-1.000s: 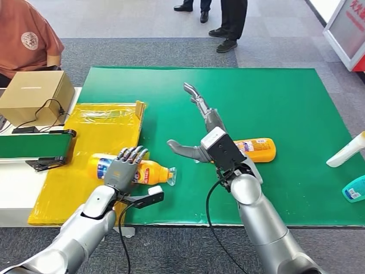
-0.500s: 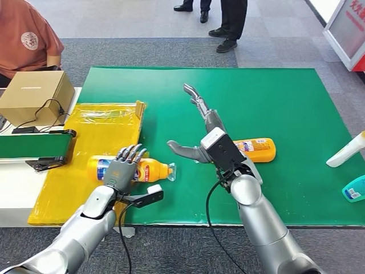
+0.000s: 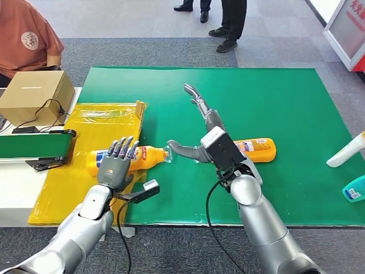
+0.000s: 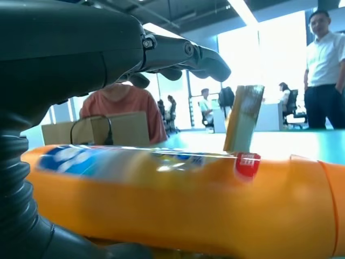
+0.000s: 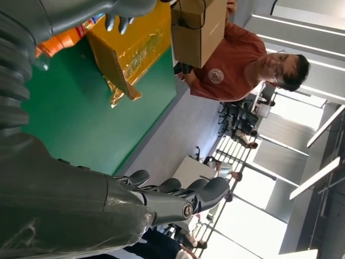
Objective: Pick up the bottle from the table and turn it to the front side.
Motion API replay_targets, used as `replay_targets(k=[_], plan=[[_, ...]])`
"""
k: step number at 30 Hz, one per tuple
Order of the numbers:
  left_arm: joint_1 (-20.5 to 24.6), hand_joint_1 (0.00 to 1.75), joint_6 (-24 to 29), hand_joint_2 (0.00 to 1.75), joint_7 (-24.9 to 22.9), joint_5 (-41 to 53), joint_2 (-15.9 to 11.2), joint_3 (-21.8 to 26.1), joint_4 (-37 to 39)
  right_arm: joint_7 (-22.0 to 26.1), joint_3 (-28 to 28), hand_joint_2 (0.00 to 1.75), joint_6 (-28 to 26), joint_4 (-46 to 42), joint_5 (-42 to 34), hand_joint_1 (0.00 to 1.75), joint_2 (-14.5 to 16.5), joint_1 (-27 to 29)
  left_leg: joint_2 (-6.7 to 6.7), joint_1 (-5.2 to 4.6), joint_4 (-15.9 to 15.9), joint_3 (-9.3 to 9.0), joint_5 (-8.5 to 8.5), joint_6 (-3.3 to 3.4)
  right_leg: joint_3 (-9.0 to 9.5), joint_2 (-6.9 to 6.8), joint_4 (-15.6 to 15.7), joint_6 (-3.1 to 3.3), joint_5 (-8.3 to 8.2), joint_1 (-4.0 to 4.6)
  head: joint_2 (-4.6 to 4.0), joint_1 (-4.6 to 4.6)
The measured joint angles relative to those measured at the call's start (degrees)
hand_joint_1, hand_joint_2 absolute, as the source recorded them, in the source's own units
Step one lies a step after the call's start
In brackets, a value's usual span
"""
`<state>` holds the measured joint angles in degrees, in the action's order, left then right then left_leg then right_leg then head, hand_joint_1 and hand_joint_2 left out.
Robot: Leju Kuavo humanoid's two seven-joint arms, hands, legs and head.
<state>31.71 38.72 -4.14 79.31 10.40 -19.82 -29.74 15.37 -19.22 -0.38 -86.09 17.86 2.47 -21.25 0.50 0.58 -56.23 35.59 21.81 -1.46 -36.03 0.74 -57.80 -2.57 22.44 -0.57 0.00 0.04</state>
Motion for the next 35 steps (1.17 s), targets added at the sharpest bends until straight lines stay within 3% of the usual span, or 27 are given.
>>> replay_targets(k=[9,15,20,24,28,31,35], plan=[[0.4,0.00,0.5,1.75,-1.6,3.9,-0.9,-0.2,-5.0,0.0,-0.3,1.75,-0.1,0.0,0.0,0.00,0.0,0.0,0.00,0.00,0.0,0.00,0.00,0.00,0.00,0.00,0.0,0.00,0.00,0.00,0.00,-0.01],[-0.8,0.00,-1.8,1.75,2.2,0.0,-1.4,-0.5,-12.8,0.0,-0.4,1.75,-0.5,-0.3,0.0,0.00,0.0,0.0,0.00,0.00,0.0,0.01,0.00,0.00,-0.01,0.01,0.0,0.00,0.00,0.00,0.00,0.01],[-5.1,0.00,-10.0,1.75,6.8,-13.9,-3.5,-0.6,-26.9,0.1,0.2,1.75,-2.1,-1.7,0.5,0.00,-0.2,1.0,-0.01,0.00,0.0,0.01,0.01,0.00,-0.05,0.01,0.0,0.00,0.01,0.00,0.00,-0.01],[-9.9,0.00,-20.1,1.75,11.6,-35.1,-7.7,0.4,-42.3,0.8,2.1,1.75,-2.9,-3.7,0.7,0.00,-1.7,3.0,-0.02,0.01,0.0,0.03,0.02,-0.01,-0.07,0.02,0.0,0.01,0.03,0.01,0.00,0.00],[-13.6,0.00,-26.9,1.75,16.0,-52.9,-11.8,3.5,-54.0,1.0,4.4,1.75,-1.5,-4.6,-0.9,0.00,-3.4,4.0,-0.03,0.01,0.0,0.04,0.03,-0.02,-0.08,0.02,0.0,0.02,0.04,0.02,0.00,-0.01],[-15.5,0.00,-29.1,1.75,17.4,-58.6,-14.1,6.2,-59.6,0.9,5.8,1.75,-0.7,-4.8,-1.9,0.00,-4.4,4.3,-0.03,0.01,0.0,0.04,0.02,-0.01,-0.08,0.02,0.0,0.02,0.04,0.02,0.00,-0.01],[-16.6,0.00,-29.7,1.75,17.6,-59.5,-15.8,7.7,-63.1,0.9,6.5,1.75,-0.5,-4.8,-2.1,0.00,-4.9,4.4,-0.01,0.01,0.0,0.04,0.00,0.00,-0.06,0.01,0.0,0.02,0.04,0.02,0.00,-0.01]])
